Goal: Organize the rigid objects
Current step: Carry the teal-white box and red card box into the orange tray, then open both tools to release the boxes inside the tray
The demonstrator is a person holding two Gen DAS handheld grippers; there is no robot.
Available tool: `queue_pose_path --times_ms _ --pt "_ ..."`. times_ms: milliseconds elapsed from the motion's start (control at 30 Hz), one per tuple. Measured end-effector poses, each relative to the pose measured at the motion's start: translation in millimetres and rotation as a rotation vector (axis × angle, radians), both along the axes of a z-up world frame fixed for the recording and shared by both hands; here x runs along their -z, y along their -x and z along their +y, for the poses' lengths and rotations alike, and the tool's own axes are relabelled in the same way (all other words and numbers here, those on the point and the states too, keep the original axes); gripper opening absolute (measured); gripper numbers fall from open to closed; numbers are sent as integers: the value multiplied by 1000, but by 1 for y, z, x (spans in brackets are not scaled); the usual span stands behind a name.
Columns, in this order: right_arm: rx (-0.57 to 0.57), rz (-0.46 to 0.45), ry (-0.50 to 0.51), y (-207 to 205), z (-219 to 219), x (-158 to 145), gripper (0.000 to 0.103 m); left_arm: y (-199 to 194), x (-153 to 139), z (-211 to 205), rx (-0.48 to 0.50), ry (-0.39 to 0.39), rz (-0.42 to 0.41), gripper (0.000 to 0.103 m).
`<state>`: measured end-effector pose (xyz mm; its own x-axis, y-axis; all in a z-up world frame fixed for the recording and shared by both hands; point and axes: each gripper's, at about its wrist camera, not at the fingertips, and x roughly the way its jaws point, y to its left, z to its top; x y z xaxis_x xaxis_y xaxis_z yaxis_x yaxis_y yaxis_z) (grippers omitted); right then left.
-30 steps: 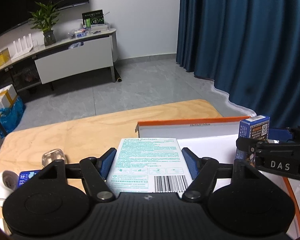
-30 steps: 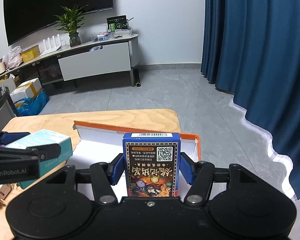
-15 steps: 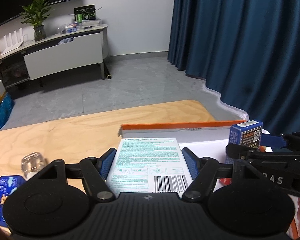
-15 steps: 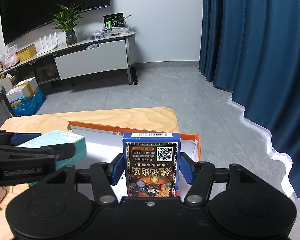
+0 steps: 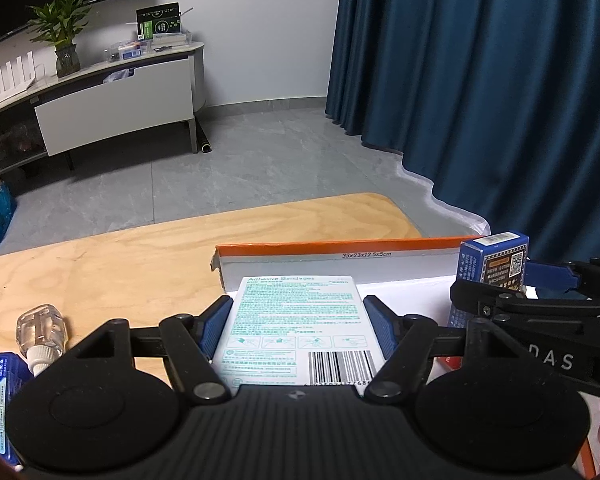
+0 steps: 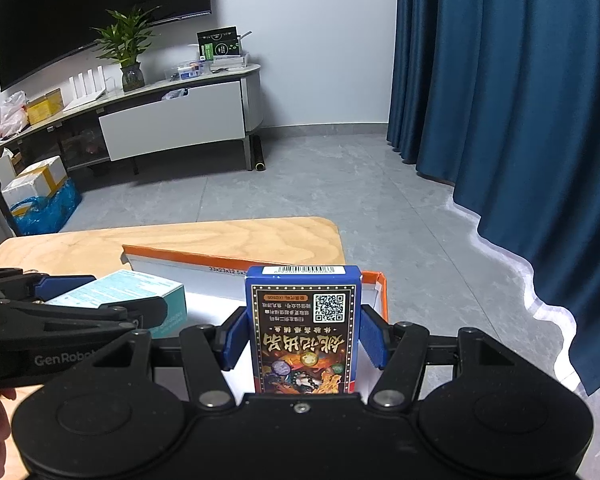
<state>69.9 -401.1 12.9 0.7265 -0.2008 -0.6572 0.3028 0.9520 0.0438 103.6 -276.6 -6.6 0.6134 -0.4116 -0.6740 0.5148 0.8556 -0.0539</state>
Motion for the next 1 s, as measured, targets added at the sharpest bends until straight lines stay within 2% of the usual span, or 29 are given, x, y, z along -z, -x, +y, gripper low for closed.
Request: queue_pose_path --times_ms 367,567,633,700,733,833,1000 --pt "36 -4 -11 -3 -2 4 71 -5 5 -4 9 25 19 72" --pt "44 -51 -16 3 -3 -1 78 -8 12 -6 7 60 49 72" --pt "57 -72 4 7 -3 -4 78 -7 12 -6 11 69 49 76" --pt "81 -87 9 10 -5 -6 78 -6 12 -5 6 80 61 92" --pt "89 -96 -1 11 -7 -7 78 -5 10 -4 10 90 65 95" --pt "94 -118 -24 14 -10 -10 78 2 1 0 12 84 43 97" --pt "78 -155 -8 24 -6 -20 79 20 -22 16 -44 54 15 100"
